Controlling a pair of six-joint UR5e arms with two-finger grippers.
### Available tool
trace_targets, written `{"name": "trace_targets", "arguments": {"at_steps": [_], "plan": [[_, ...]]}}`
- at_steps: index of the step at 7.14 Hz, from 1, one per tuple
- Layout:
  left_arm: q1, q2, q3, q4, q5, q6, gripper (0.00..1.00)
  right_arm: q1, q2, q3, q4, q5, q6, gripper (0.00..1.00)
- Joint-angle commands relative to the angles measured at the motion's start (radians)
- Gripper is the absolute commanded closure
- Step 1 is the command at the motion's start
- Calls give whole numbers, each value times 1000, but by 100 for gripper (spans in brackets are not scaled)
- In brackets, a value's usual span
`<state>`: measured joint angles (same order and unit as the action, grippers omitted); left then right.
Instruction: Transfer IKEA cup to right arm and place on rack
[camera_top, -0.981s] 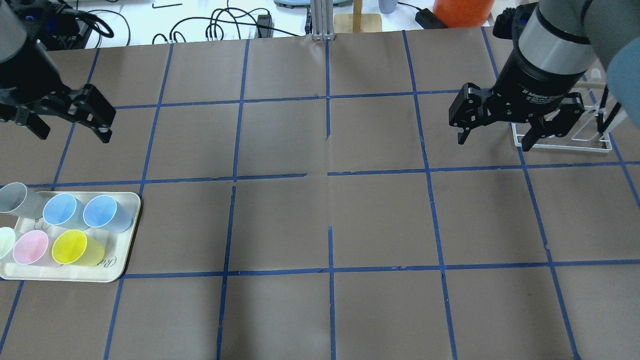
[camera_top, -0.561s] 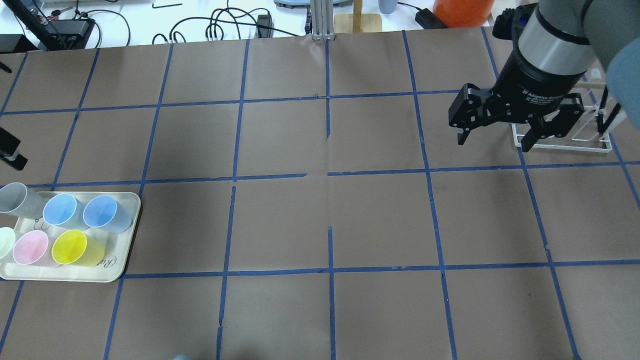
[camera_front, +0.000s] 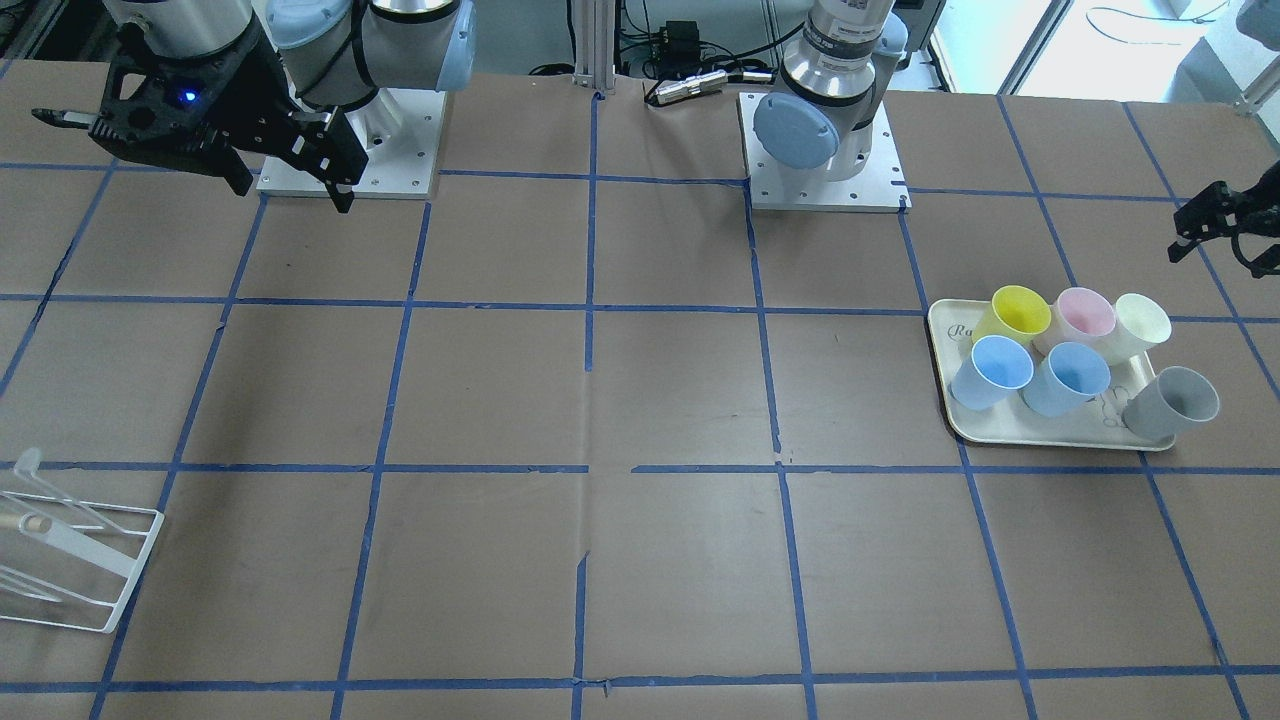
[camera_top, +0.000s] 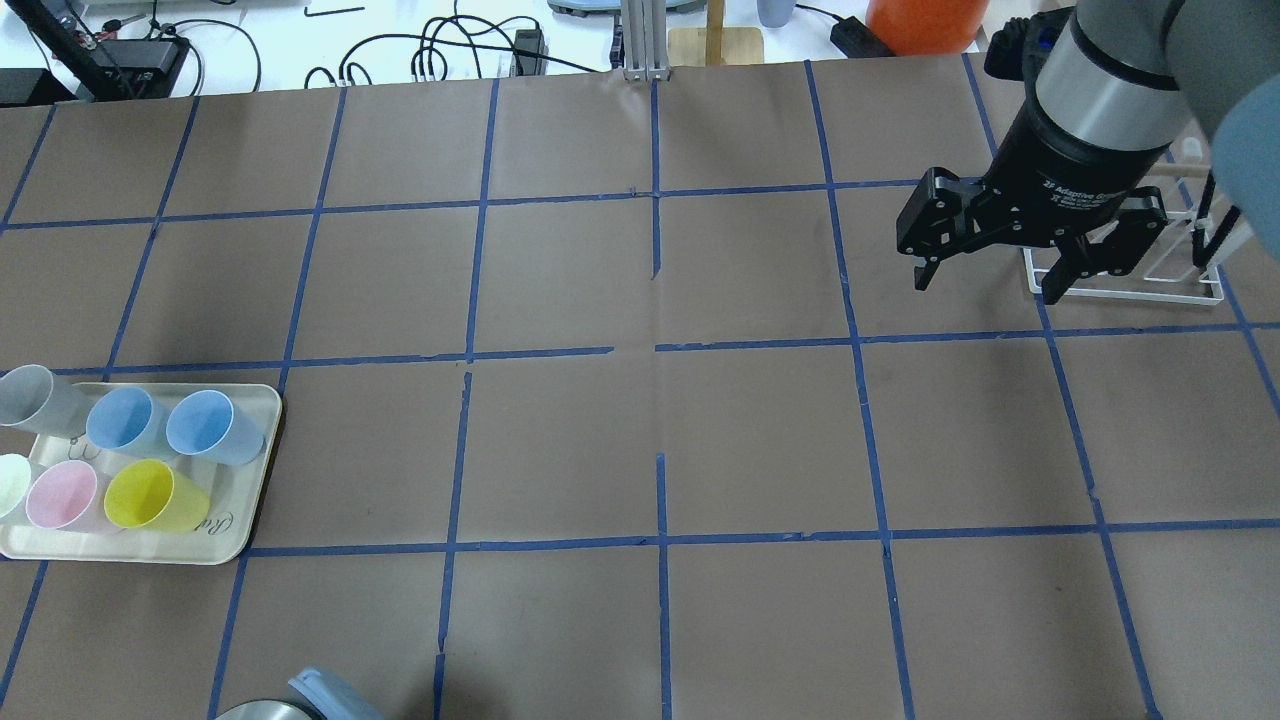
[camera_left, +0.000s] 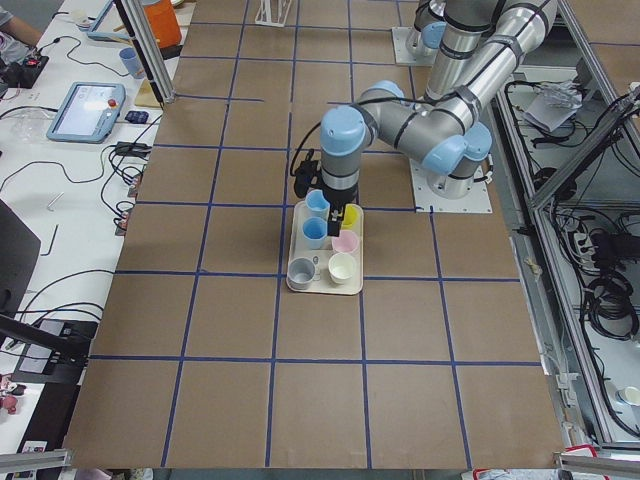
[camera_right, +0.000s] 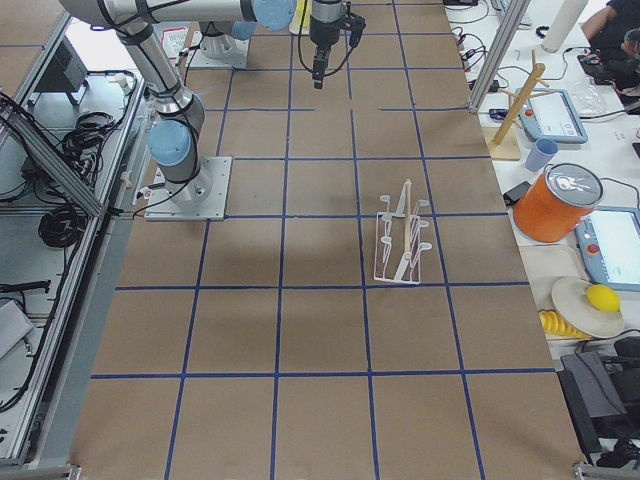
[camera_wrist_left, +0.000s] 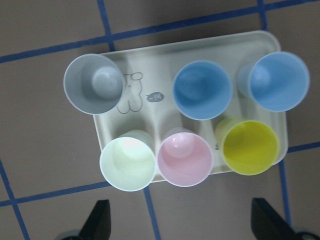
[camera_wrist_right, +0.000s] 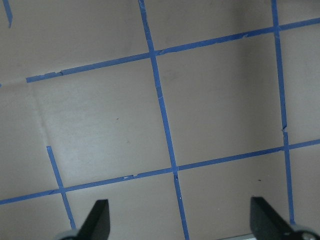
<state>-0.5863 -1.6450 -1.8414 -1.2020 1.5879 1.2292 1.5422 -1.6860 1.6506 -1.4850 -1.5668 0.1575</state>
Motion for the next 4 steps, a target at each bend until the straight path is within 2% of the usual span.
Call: {"name": "trace_targets", "arguments": {"at_steps": [1, 4], "plan": [[45, -85, -30, 82, -5, 67, 0, -1, 0, 0, 0, -3, 2, 0], [91, -180, -33, 144, -20, 87, 0, 1, 0, 2, 2, 1, 2, 0]]}}
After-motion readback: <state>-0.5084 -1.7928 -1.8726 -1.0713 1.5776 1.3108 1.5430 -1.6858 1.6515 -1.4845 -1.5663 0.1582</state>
